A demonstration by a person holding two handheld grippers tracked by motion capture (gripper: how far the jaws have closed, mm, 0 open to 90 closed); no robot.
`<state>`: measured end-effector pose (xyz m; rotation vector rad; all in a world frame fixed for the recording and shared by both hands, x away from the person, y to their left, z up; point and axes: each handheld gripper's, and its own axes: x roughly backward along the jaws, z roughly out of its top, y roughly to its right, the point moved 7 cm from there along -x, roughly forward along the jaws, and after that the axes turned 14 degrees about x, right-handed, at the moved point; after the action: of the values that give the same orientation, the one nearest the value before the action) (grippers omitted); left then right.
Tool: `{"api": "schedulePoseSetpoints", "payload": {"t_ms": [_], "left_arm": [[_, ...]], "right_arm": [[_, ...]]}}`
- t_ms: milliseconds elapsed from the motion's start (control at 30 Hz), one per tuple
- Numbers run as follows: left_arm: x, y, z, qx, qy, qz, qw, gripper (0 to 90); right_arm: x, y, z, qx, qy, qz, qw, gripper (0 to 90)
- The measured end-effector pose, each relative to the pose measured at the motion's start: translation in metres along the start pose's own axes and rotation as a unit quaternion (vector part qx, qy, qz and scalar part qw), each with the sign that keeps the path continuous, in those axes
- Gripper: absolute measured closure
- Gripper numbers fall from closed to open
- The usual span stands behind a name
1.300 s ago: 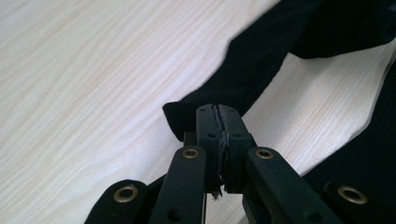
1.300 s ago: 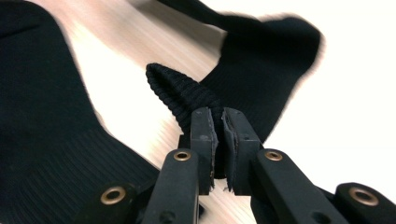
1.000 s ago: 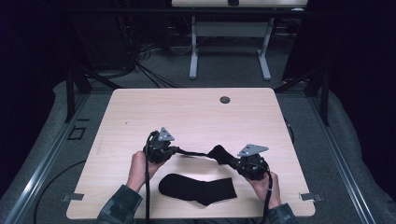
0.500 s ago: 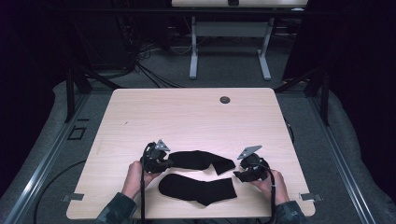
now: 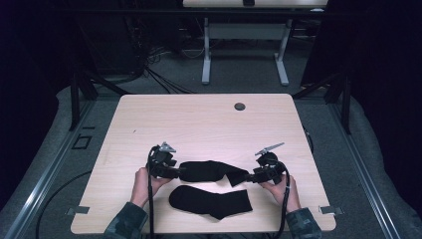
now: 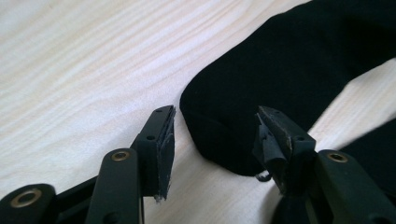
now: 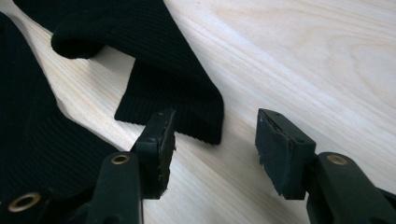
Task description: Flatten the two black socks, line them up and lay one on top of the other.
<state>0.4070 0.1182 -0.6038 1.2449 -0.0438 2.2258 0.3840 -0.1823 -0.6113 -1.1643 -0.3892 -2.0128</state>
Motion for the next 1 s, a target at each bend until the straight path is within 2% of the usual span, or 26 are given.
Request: {"api": "schedulePoseSetpoints", "payload": {"t_ms": [67, 200, 233, 267, 333, 467, 567, 600, 700, 733, 767, 800, 833, 867, 900, 933, 967, 1000], "left_arm": [[-0.005, 0.0, -0.001, 0.005, -0.004, -0.006, 1.0, 51.0], [-0.014, 0.001, -0.006, -0.008, -0.027, -0.006, 0.9996, 59.2], [-0.014, 0.001, -0.007, -0.011, -0.034, -0.01, 0.9993, 62.1], [-0.015, 0.001, -0.008, -0.011, -0.037, -0.009, 0.9992, 65.6], [-0.015, 0.001, -0.009, -0.016, -0.039, -0.009, 0.9991, 70.8], [-0.014, 0.001, -0.01, -0.023, -0.044, 0.002, 0.9988, 78.2], [-0.014, 0.001, -0.01, -0.015, -0.044, -0.003, 0.9989, 80.0], [-0.014, 0.0, -0.01, -0.015, -0.043, -0.001, 0.999, 80.8], [-0.014, 0.001, -0.011, -0.014, -0.041, 0.0, 0.9991, 83.0], [-0.014, 0.001, -0.011, -0.014, -0.041, 0.0, 0.9991, 83.6], [-0.014, 0.001, -0.011, -0.014, -0.041, 0.0, 0.9991, 83.6], [-0.014, 0.001, -0.011, -0.014, -0.041, 0.001, 0.9991, 84.1], [-0.014, 0.001, -0.011, -0.015, -0.042, 0.0, 0.999, 84.2], [-0.014, 0.001, -0.011, -0.015, -0.042, 0.0, 0.999, 84.3], [-0.014, 0.001, -0.011, -0.017, -0.042, 0.002, 0.999, 84.5], [-0.014, 0.001, -0.011, -0.018, -0.043, 0.003, 0.9989, 84.5], [-0.014, 0.001, -0.011, -0.018, -0.043, 0.004, 0.9989, 84.5], [-0.014, 0.001, -0.011, -0.017, -0.043, 0.001, 0.9989, 84.5]], "right_arm": [[-0.005, -0.001, 0.002, 0.001, -0.006, -0.005, 1.0, 48.6], [-0.008, 0.001, 0.002, 0.0, -0.011, -0.001, 0.9999, 55.7], [-0.009, 0.002, 0.003, 0.004, -0.011, -0.002, 0.9999, 58.3], [-0.009, 0.002, 0.003, 0.004, -0.01, 0.001, 0.9999, 64.7], [-0.011, 0.0, 0.004, 0.002, -0.005, 0.005, 1.0, 69.8], [-0.01, 0.001, 0.003, 0.011, -0.016, 0.009, 0.9998, 81.2], [-0.01, 0.003, 0.006, 0.015, -0.009, -0.002, 0.9998, 83.0], [-0.009, 0.003, 0.007, 0.019, -0.016, 0.0, 0.9997, 83.1], [-0.006, 0.008, 0.011, 0.036, -0.016, -0.03, 0.9988, 83.4], [-0.001, 0.011, 0.015, 0.056, -0.012, -0.056, 0.9967, 83.5], [-0.001, 0.011, 0.015, 0.056, -0.012, -0.056, 0.9967, 83.5], [0.005, 0.012, 0.02, 0.075, -0.003, -0.081, 0.9939, 83.4], [0.009, 0.013, 0.024, 0.087, 0.009, -0.095, 0.9916, 83.4], [0.012, 0.014, 0.028, 0.096, 0.013, -0.102, 0.99, 83.4], [0.017, 0.014, 0.032, 0.113, 0.015, -0.119, 0.9863, 83.4], [0.017, 0.014, 0.032, 0.113, 0.015, -0.119, 0.9863, 83.4], [0.02, 0.013, 0.035, 0.122, 0.019, -0.127, 0.9842, 83.4], [0.024, 0.011, 0.041, 0.141, 0.03, -0.139, 0.9798, 83.3]]}}
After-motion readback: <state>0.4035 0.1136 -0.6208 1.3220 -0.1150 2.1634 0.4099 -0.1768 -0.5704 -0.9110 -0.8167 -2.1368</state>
